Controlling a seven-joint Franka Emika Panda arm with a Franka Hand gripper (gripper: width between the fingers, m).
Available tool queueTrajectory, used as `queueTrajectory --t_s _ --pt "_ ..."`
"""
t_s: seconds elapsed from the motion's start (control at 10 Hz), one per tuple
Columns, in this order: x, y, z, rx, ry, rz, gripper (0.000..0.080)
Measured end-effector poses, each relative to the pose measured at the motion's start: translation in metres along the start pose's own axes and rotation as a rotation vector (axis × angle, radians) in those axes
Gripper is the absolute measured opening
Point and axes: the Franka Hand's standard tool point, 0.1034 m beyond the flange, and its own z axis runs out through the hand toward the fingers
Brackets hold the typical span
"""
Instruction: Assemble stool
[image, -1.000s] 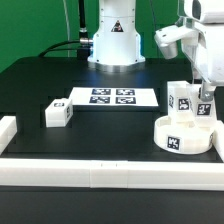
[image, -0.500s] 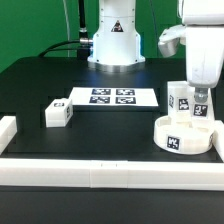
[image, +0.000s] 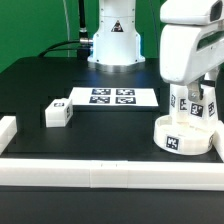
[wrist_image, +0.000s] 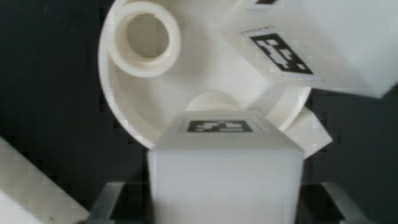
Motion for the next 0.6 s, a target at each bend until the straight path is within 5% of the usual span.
queueTrajectory --t_s 0.6 --pt "0.0006 0.0006 -0.0002 0.003 0.007 0.421 0.0338"
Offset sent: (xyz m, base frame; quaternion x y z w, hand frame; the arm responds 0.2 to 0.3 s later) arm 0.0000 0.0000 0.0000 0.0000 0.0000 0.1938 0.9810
